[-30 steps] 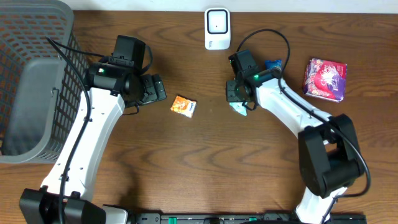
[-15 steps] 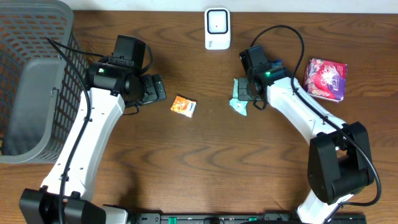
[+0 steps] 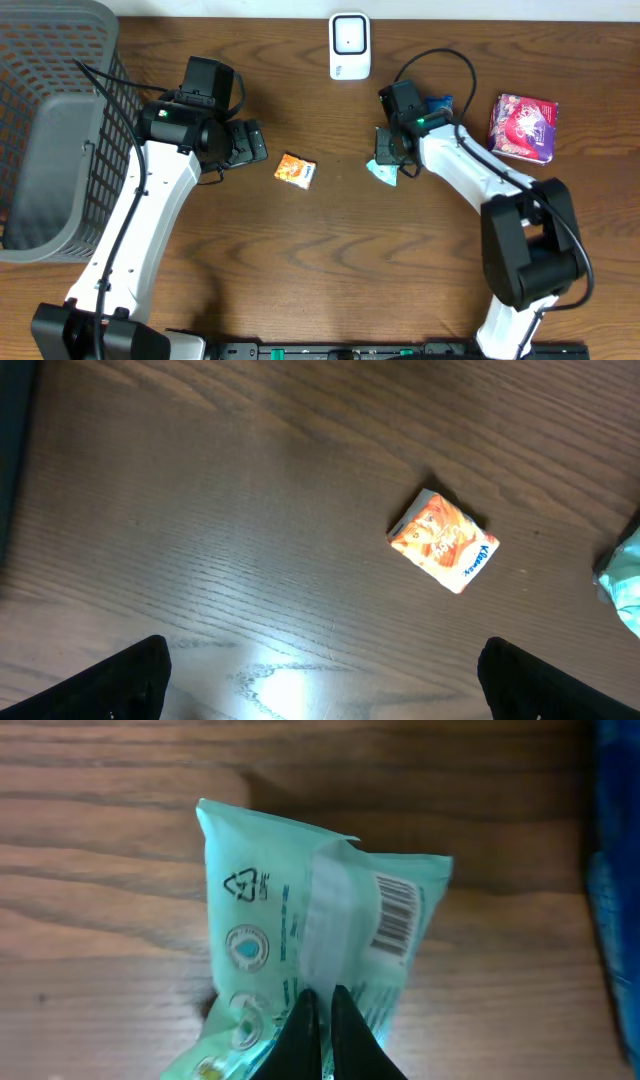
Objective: Scan the item barcode
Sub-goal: 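Lift the mint-green bag and hold it near the scanner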
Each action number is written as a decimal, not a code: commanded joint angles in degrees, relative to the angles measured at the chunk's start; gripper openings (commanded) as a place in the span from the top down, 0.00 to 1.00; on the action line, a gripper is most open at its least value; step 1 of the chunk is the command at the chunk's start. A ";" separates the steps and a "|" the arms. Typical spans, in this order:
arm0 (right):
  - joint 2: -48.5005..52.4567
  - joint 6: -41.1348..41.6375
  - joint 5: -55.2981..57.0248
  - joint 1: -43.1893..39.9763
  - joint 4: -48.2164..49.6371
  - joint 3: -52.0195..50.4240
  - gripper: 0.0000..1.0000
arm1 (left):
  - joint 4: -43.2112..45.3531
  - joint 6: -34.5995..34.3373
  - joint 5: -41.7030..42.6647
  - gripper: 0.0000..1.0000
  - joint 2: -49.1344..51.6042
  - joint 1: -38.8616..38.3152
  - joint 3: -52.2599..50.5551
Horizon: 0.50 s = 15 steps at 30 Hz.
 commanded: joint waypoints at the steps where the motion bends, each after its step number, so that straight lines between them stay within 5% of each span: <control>1: 6.29 0.37 -0.68 -0.26 -0.04 -0.94 0.99 | -0.17 0.94 -0.72 0.02 0.13 0.17 -0.24; 15: -2.89 0.33 -4.74 -0.20 -12.59 5.31 0.95 | -0.20 0.94 -0.72 0.02 0.13 0.17 -0.24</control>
